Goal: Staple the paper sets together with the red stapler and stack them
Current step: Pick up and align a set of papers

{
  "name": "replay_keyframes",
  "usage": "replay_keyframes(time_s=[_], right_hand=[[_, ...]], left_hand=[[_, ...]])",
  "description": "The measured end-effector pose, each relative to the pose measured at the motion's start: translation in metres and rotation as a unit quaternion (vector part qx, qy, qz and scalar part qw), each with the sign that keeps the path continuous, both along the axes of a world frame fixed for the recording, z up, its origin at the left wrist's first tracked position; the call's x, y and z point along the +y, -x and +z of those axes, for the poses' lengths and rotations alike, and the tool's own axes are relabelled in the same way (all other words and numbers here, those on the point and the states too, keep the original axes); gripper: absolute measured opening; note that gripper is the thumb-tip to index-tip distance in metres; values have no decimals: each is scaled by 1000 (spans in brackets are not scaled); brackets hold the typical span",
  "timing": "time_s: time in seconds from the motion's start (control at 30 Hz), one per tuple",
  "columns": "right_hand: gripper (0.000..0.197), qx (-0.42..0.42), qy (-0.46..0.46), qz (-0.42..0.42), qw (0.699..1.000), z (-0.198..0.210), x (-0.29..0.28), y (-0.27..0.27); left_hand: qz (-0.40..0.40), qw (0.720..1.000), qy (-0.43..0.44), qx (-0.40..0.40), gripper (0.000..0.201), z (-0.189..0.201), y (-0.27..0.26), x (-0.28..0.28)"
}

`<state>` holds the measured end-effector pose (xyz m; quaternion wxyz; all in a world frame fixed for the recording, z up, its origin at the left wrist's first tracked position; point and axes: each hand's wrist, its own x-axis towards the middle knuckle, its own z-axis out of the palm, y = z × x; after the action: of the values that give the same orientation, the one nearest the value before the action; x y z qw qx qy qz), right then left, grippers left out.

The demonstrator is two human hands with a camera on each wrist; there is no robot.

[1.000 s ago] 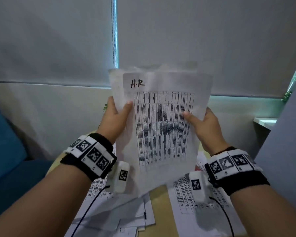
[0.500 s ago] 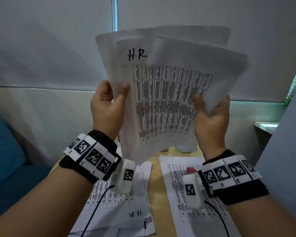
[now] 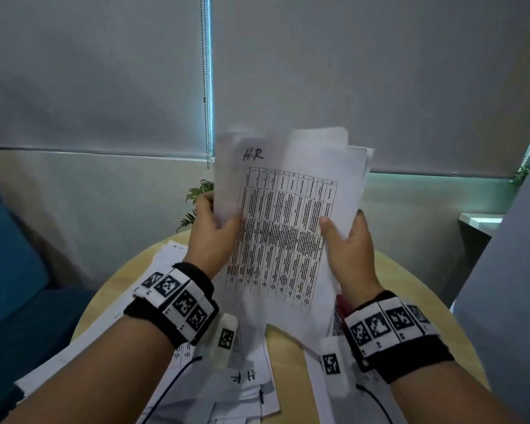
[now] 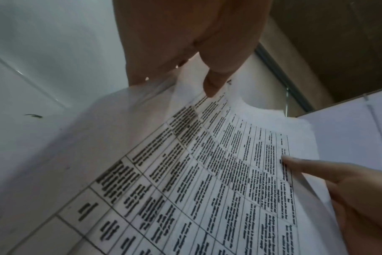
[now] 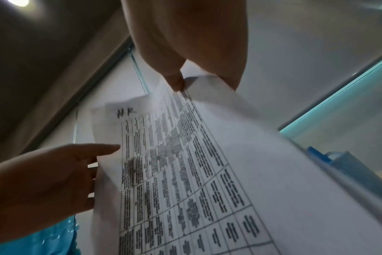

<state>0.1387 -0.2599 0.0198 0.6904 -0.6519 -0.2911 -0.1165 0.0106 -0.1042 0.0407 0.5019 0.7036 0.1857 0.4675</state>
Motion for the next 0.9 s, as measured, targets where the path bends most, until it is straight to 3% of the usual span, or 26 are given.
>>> replay_keyframes(time_s=[0.1,0.17,0.27,0.4,0.47,0.53,0.6,0.7,0.77,0.8,0.9], right_hand=[[36,18,33,14,999,-17,2,5],[40,37,64,26,997,-31,3,8],[52,32,71,7,997,-29,2,3],[98,-131,67,-122,982,11,-6,-16],[107,-213,110,-155,958,34,-10,-20],[109,-232,164,-150,947,49,-13,-23],[88,-228,188,-80,952,51,-14,-25],[22,-144,170,32,974,39,-16,-26],[10,-84,138,57,985,25,-21,-27],[8,-55,120,53,990,17,-23,-29],[6,25,78,62,995,2,-32,-31]], left_hand=[[-1,998,21,56,45,-20,0,0],[6,992,32,124,34,-36,-3,0],[24,989,7,143,21,-29,-1,0],[89,968,-162,168,5,3,2,13],[126,938,-255,195,7,17,4,20],[130,907,-336,218,8,26,5,21],[106,895,-374,221,10,30,7,16],[122,882,-392,232,12,24,12,12],[202,871,-373,247,35,14,15,20],[245,879,-333,239,50,10,18,24],[300,934,-143,130,99,-1,31,41]])
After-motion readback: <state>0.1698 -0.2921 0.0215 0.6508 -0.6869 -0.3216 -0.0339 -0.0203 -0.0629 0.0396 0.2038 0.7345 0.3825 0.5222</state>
